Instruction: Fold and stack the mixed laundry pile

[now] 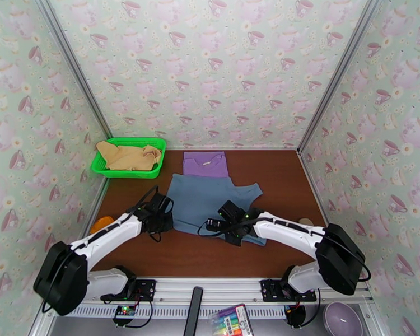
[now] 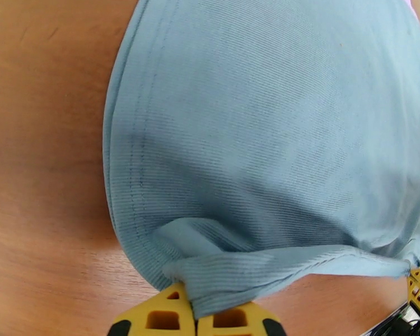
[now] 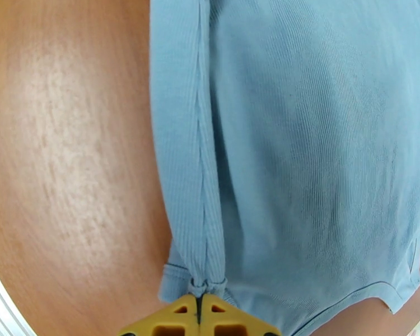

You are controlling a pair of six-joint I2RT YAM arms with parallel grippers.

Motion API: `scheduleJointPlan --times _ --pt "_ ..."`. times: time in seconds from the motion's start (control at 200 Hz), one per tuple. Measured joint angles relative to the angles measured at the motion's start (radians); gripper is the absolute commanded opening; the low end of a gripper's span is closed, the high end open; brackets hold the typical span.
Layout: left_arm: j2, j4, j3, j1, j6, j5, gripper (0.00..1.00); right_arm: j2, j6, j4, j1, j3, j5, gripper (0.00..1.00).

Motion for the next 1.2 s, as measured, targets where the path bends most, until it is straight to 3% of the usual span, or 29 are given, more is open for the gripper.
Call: scheduleJointPlan --times 0.24,0.646,0.861,1.022,1.202 --pt "0.150 -0.127 0.151 0.015 0.081 -0.038 0.10 0.058 -0.046 0.016 -0.064 0.035 -0.015 0.00" --pt "0.257 -0.282 0.254 0.014 0.132 -0.101 0.51 0.159 -0.092 0.071 -0.111 0.064 -0.036 0.00" --pt "0.306 -0.313 0.316 0.014 0.135 -0.171 0.54 0.175 -0.093 0.094 -0.121 0.068 -0.035 0.00" --pt "0.364 -0.327 0.320 0.015 0.141 -0.208 0.55 0.175 -0.086 0.105 -0.122 0.069 -0.029 0.31" --pt "0.374 -0.333 0.320 0.015 0.142 -0.241 0.55 0.175 -0.047 0.135 -0.123 0.070 0.000 0.46"
